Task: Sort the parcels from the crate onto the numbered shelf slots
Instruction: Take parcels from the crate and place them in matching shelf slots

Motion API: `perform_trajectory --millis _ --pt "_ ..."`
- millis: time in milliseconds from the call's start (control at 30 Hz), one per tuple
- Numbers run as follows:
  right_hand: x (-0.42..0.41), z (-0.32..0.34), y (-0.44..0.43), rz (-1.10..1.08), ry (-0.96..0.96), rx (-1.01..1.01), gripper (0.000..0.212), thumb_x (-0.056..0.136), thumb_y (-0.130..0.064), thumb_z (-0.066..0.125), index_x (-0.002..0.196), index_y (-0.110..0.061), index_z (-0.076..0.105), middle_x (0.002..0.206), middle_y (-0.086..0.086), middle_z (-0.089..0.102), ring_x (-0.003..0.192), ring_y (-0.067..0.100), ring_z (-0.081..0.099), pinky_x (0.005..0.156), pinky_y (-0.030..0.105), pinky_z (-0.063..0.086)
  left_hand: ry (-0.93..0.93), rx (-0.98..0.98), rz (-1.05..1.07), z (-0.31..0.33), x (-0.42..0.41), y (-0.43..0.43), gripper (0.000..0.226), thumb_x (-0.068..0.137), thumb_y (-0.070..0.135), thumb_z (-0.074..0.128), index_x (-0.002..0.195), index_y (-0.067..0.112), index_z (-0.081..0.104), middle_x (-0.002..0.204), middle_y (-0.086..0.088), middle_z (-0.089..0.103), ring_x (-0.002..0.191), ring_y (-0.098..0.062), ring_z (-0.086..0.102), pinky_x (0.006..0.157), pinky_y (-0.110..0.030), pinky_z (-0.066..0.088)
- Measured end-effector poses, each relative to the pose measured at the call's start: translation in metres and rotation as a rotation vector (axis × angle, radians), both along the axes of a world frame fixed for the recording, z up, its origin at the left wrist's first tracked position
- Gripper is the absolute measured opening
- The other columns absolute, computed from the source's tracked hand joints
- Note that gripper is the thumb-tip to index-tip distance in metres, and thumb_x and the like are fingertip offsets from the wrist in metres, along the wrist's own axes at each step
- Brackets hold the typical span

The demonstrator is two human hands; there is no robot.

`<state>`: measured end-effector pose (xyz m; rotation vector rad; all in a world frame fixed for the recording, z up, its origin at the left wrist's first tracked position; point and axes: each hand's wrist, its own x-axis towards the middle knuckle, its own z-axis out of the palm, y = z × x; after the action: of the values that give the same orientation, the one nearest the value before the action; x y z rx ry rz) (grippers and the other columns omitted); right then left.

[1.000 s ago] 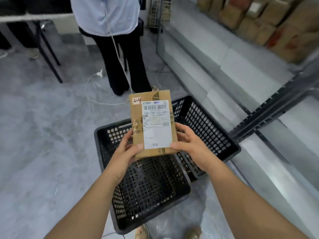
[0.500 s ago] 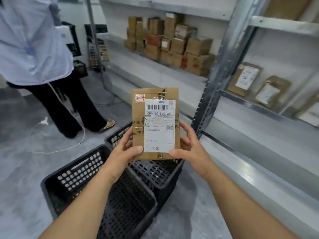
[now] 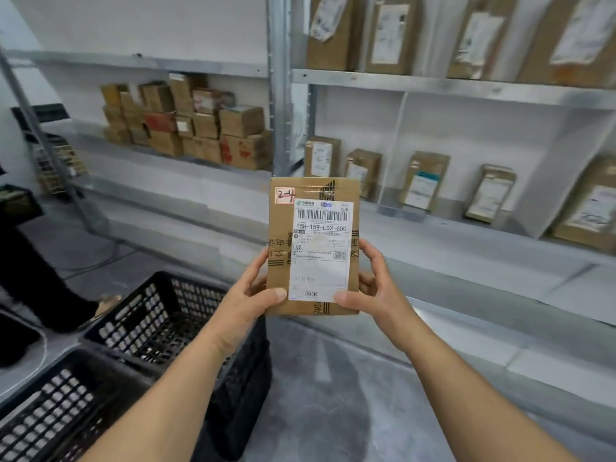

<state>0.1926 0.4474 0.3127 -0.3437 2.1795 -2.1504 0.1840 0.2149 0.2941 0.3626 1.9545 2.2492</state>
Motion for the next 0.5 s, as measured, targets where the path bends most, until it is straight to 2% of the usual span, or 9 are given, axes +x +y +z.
perform_trajectory --millis 100,233,333,433,467,500 --pt "0.015 0.005 0.049 -0.064 0.029 0.012 0.086 0.054 -0.035 0.081 0.121 -0.064 0.036 0.122 0.002 0.064 0.111 0.016 0.062 0.078 0.026 0.054 0.033 -0.049 -0.079 0.007 0.001 0.05 0.095 0.063 0.034 0.074 0.147 0.034 0.029 0.128 0.0 0.063 0.119 -0.02 0.059 0.103 -0.042 0.043" --pt "0.034 0.009 0.112 -0.166 0.061 0.009 0.088 0.049 -0.032 0.081 0.122 -0.056 0.038 0.12 0.005 0.062 0.104 0.015 0.065 0.076 0.023 0.052 0.057 -0.084 -0.165 0.015 0.002 0.117 0.094 0.06 0.035 0.072 0.144 0.037 0.031 0.122 0.004 0.066 0.115 -0.018 0.061 0.098 -0.036 0.046" --pt "0.05 0.012 0.158 -0.258 0.09 0.013 0.088 0.046 -0.03 0.08 0.121 -0.051 0.039 0.112 0.004 0.064 0.096 0.011 0.068 0.073 0.02 0.052 0.082 -0.134 -0.257 0.021 0.003 0.165 0.089 0.063 0.035 0.072 0.142 0.04 0.032 0.123 0.005 0.066 0.116 -0.018 0.061 0.099 -0.038 0.044" --pt "0.068 0.015 0.202 -0.367 0.107 0.034 0.089 0.045 -0.032 0.08 0.123 -0.051 0.041 0.112 0.005 0.063 0.097 0.012 0.067 0.074 0.021 0.052 0.118 -0.218 -0.329 0.031 0.003 0.209 0.087 0.068 0.031 0.072 0.145 0.033 0.03 0.12 0.013 0.066 0.113 -0.007 0.061 0.092 -0.022 0.048" --pt "0.075 0.015 0.216 -0.402 0.111 0.04 0.089 0.045 -0.033 0.08 0.124 -0.052 0.041 0.112 0.004 0.063 0.097 0.011 0.067 0.074 0.021 0.052 0.136 -0.247 -0.346 0.034 0.002 0.223 0.085 0.069 0.034 0.071 0.145 0.033 0.031 0.121 0.014 0.065 0.113 -0.005 0.06 0.093 -0.023 0.048" --pt "0.082 0.016 0.23 -0.441 0.113 0.046 0.089 0.045 -0.034 0.079 0.124 -0.053 0.041 0.112 0.002 0.063 0.098 0.009 0.066 0.074 0.02 0.051 0.151 -0.272 -0.36 0.037 0.001 0.236 0.086 0.068 0.042 0.071 0.144 0.036 0.032 0.125 0.013 0.062 0.117 -0.005 0.058 0.098 -0.029 0.046"
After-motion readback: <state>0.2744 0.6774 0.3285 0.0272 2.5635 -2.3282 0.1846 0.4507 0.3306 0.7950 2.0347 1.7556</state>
